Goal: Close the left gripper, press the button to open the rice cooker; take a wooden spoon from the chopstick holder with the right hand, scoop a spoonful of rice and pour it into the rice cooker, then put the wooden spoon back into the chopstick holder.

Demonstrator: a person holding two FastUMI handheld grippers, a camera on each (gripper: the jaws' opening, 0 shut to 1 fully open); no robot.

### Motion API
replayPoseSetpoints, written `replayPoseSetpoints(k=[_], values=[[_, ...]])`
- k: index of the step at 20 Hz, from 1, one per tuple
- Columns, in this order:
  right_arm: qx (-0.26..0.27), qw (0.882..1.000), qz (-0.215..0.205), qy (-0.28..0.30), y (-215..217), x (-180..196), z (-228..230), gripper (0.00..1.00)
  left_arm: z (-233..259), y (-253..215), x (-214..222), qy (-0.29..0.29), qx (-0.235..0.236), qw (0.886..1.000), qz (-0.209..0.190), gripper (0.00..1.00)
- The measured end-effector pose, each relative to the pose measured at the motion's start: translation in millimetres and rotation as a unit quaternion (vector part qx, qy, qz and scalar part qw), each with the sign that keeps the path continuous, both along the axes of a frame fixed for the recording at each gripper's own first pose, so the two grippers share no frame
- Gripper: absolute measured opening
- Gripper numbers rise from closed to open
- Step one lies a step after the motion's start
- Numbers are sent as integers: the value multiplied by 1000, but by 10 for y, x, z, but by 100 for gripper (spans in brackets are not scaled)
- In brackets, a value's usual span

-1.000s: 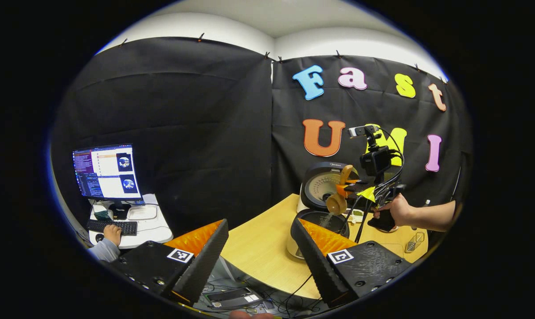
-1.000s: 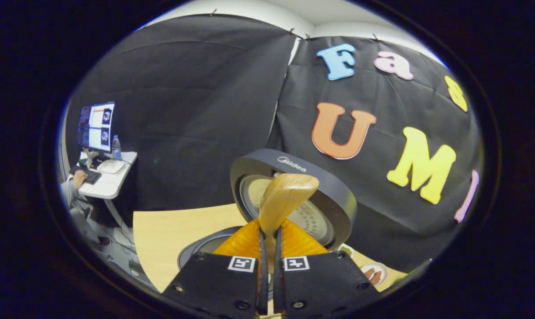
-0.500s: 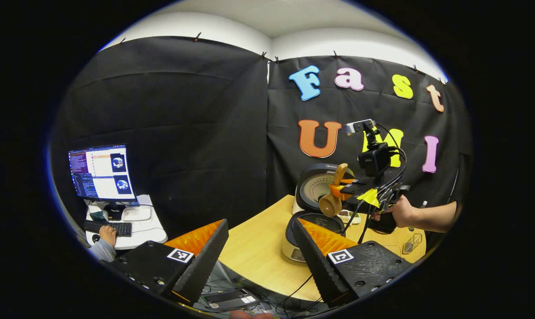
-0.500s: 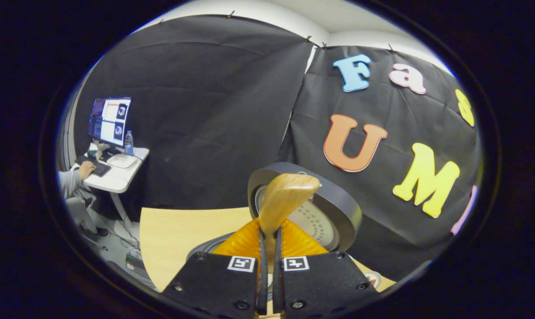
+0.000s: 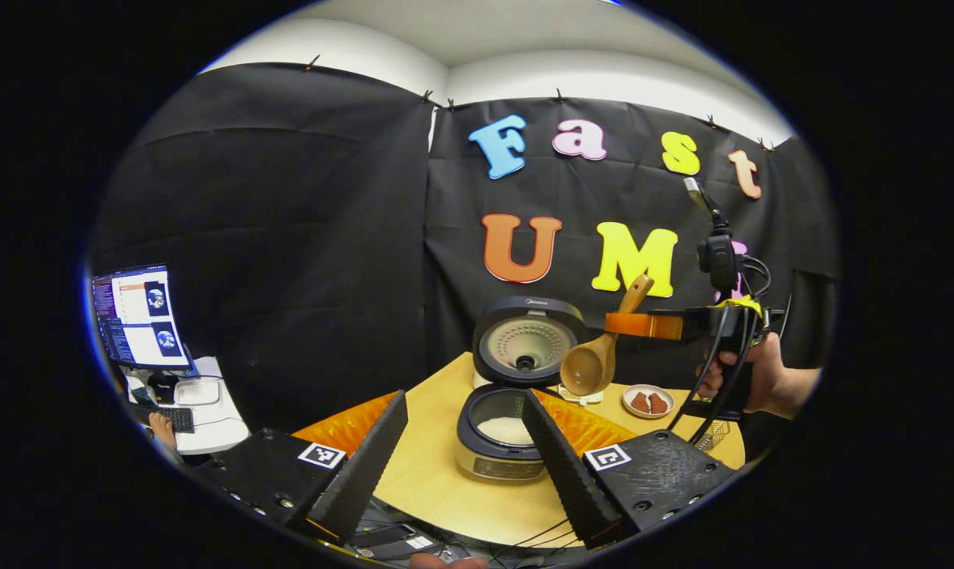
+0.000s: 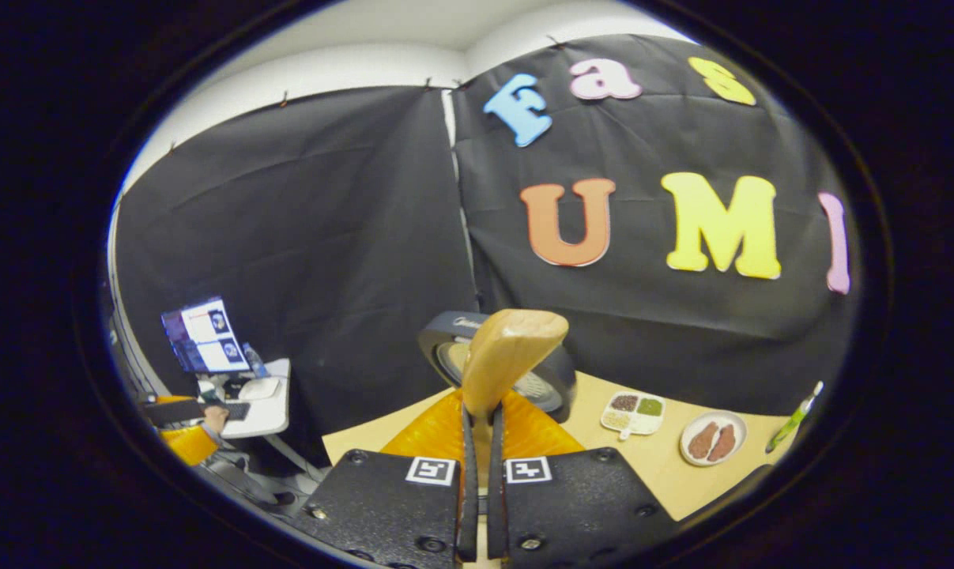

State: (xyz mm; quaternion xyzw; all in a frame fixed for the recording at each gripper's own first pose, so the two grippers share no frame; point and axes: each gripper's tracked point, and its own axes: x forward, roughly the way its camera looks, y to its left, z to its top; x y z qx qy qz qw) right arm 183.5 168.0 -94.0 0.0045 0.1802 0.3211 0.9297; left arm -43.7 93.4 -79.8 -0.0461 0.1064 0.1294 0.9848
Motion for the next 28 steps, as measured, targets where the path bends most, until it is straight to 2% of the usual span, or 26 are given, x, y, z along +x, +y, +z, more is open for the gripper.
replayPoseSetpoints(k=[4,8,11,14,17,19,23,28], values=[[37,996,-85,8,-938,32,185,10,-34,-245,298,-2,-2,999,-48,95],[68,980,-184,17,-1974,15,301,10,-79,-519,598,4,-7,996,-87,95],[64,962,-264,14,-2802,-79,300,10,-87,-711,796,3,-14,994,-105,95],[36,941,-337,9,-3583,-213,258,10,-92,-902,891,2,-22,993,-115,95],[15,916,-402,17,-4202,-238,-5,10,-142,-1095,912,9,-27,992,-123,95],[10,905,-424,35,-4458,-186,-306,10,-163,-1190,899,16,-20,992,-125,95],[1,897,-434,76,-4677,11,-900,10,-136,-1218,869,29,-5,993,-114,94],[-31,892,-443,85,-4852,325,-1461,10,-122,-1102,728,46,10,995,-86,95]])
